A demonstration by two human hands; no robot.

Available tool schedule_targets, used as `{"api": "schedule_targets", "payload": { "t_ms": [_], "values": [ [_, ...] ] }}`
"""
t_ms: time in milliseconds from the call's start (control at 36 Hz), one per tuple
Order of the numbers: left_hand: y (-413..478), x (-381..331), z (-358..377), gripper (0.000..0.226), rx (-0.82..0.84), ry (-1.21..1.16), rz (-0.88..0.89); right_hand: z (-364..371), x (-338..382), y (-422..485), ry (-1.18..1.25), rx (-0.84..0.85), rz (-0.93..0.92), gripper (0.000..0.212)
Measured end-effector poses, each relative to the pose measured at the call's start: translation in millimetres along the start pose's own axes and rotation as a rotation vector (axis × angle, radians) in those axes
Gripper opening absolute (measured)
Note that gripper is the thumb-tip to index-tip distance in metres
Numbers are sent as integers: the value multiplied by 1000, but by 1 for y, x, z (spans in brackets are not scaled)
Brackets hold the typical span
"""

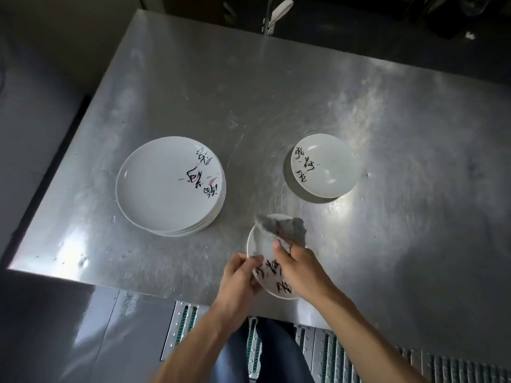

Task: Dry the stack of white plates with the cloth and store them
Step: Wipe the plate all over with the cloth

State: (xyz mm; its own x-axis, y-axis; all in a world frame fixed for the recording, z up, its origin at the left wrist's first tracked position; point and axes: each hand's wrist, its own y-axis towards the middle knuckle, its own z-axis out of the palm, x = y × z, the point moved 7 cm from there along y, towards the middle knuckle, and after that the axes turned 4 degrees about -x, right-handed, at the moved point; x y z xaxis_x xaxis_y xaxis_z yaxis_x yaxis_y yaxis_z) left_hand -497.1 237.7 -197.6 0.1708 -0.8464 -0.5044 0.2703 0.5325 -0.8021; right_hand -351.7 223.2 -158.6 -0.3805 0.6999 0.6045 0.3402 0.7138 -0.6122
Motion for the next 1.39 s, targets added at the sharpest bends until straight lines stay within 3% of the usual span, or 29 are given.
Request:
{"api": "schedule_targets", "payload": {
  "t_ms": [111, 139, 194, 278, 389, 444, 556, 639, 806, 1028, 1111, 1222, 1389],
  "values": [
    [2, -7, 0, 33, 101, 153, -22, 17, 15, -10, -61, 168, -160, 25],
    [2, -8, 1, 36, 121, 182, -15, 19, 18, -8, -92, 180, -215, 30],
    [3, -10, -3, 43, 112, 225, -13, 16, 18, 4, -227, 149, -287, 42],
    [5, -15, -2, 51, 128, 231, -21, 0, 13, 20, -447, 37, -244, 46],
    [5, -19, 3, 36, 139, 258, -20, 18, 23, 5, -353, 233, -412, 46],
    [6, -18, 1, 35, 139, 270, -28, 15, 18, 7, -345, 249, -392, 49],
    [0, -21, 9, 53, 215, 270, -29, -6, 13, 19, -509, 26, -318, 47],
    [-2, -20, 14, 37, 228, 252, -16, 15, 20, 7, -411, 140, -429, 47],
    [-1, -18, 15, 62, 153, 144, -1, -12, 3, 22, -478, -14, -185, 51],
    [5, -40, 25, 73, 81, 15, -27, -32, 34, -32, -428, 107, -371, 43],
    [8, -46, 27, 67, 83, 23, -34, -31, 49, -50, -376, 170, -455, 34],
    [4, -52, 29, 56, 102, 48, -38, -41, 65, -49, -531, -30, -596, 2],
    [-10, -70, 31, 18, 159, 237, 63, -69, 74, -39, -352, -60, -588, 24]
  ]
}}
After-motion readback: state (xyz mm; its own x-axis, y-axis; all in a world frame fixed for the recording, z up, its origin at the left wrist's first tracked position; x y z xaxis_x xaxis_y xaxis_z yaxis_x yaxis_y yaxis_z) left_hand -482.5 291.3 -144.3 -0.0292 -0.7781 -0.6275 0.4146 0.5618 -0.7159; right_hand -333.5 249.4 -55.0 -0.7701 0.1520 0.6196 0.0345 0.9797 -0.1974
